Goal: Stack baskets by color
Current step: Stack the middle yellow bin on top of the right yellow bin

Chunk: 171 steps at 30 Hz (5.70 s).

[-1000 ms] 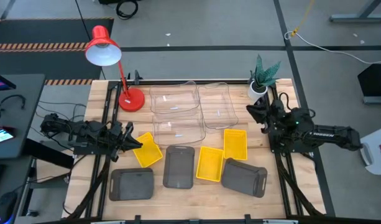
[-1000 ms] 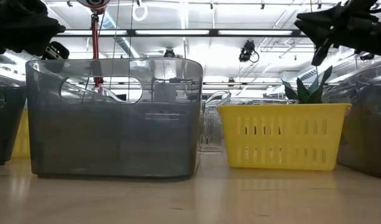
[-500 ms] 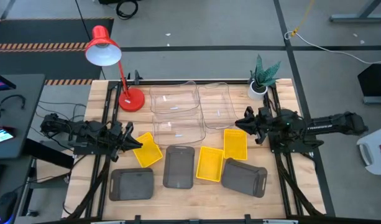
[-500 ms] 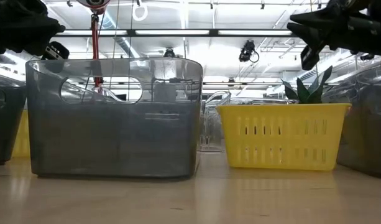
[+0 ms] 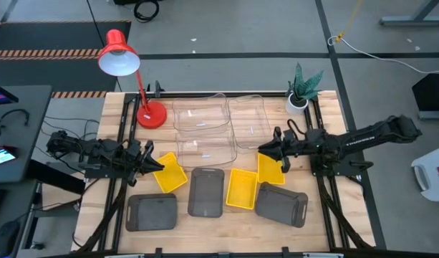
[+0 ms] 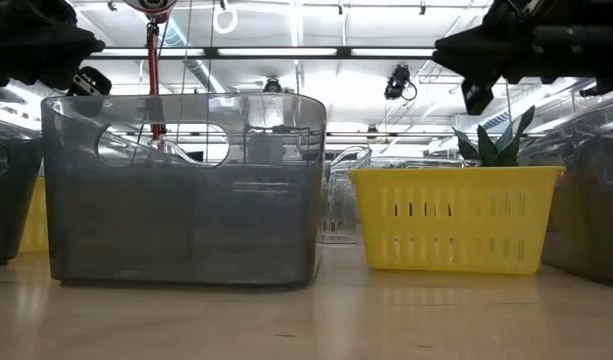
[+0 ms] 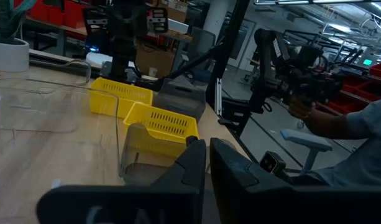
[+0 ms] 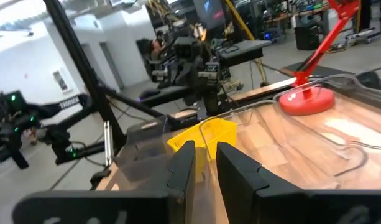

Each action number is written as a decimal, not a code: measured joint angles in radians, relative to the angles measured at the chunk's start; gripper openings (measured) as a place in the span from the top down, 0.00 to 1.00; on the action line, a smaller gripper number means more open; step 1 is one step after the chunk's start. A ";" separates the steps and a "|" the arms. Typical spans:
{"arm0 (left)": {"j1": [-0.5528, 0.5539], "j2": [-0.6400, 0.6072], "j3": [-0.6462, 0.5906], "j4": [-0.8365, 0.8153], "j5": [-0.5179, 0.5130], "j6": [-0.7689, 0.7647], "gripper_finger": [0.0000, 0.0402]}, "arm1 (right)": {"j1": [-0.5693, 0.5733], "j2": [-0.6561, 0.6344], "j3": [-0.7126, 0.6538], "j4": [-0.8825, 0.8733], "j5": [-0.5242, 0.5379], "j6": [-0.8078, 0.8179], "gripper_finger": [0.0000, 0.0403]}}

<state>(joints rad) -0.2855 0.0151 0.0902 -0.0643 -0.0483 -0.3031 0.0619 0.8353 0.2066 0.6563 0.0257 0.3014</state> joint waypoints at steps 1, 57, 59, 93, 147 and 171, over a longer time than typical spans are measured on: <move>0.000 0.000 0.000 0.000 0.000 0.000 0.93 | 0.008 0.018 0.010 0.000 0.000 -0.007 0.82; 0.000 0.000 0.000 0.000 0.000 0.000 0.92 | 0.475 0.943 0.947 -0.966 0.300 0.253 0.68; 0.000 0.000 0.000 0.000 0.000 0.000 0.92 | 0.475 0.977 1.003 -1.048 0.287 0.270 0.64; 0.000 0.000 0.000 0.000 0.000 0.000 0.92 | 0.457 1.159 1.124 -1.161 0.190 0.311 0.78; 0.000 0.000 0.000 0.000 0.000 0.000 0.91 | 0.560 0.671 1.125 -1.637 0.442 0.172 0.98; 0.000 0.000 0.000 0.000 0.000 0.000 0.92 | 0.627 0.396 0.688 -1.454 0.419 0.323 0.98</move>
<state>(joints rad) -0.2855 0.0148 0.0902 -0.0639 -0.0482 -0.3028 0.6891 1.2315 0.8945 -0.7979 0.4443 0.6247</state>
